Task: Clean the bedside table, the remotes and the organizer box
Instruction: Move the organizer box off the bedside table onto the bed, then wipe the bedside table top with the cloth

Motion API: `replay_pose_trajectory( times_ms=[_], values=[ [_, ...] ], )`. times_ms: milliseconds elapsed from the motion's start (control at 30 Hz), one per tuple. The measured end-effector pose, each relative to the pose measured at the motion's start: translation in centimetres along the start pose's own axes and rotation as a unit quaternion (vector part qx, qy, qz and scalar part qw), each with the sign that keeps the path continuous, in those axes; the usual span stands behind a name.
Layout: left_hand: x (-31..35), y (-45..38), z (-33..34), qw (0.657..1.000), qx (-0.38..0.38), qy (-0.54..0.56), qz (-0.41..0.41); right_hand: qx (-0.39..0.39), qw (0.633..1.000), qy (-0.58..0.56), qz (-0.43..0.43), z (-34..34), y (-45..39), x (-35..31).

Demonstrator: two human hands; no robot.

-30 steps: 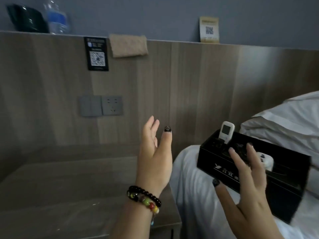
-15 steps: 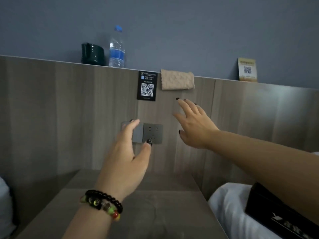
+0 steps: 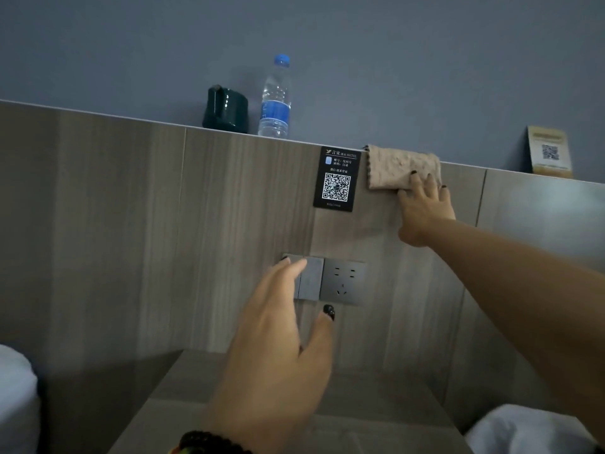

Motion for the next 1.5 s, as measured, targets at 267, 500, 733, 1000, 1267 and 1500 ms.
replay_pose_trajectory(
  times_ms=[267, 500, 733, 1000, 1267, 1500],
  values=[
    [0.1, -0.8, 0.9, 0.998, 0.022, 0.056, -0.013, 0.186, 0.979, -0.064, -0.046, -3.3, 0.6, 1.8],
    [2.7, -0.5, 2.6, 0.994, 0.015, 0.098, 0.046, 0.276, 0.909, -0.297, -0.099, -10.8, 4.2, 6.4],
    [4.9, 3.3, 4.6, 0.985, -0.004, 0.172, 0.029, 0.129, 0.905, -0.368, -0.172, -13.0, 16.9, 5.5],
    [6.3, 9.9, 7.6, 0.931, -0.097, 0.352, 0.001, -0.011, 0.810, -0.548, -0.208, -7.8, 33.0, 4.5],
    [2.7, 19.3, 12.1, 0.930, -0.117, 0.320, -0.139, -0.143, 0.552, -0.821, -0.030, 4.1, 44.1, 4.8],
    [-1.0, 24.5, 15.4, 0.948, -0.194, 0.176, -0.179, -0.117, 0.690, -0.714, 0.024, 11.8, 49.6, 3.9]
  ],
)
Point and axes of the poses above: each hand's wrist, its own y-axis away from the middle knuckle, its own z-axis out of the palm, x = y × z, the point moved 6 cm from there along -y, towards the middle knuckle, and after that the axes turned 11 degrees about -x, right-handed, at the moved point
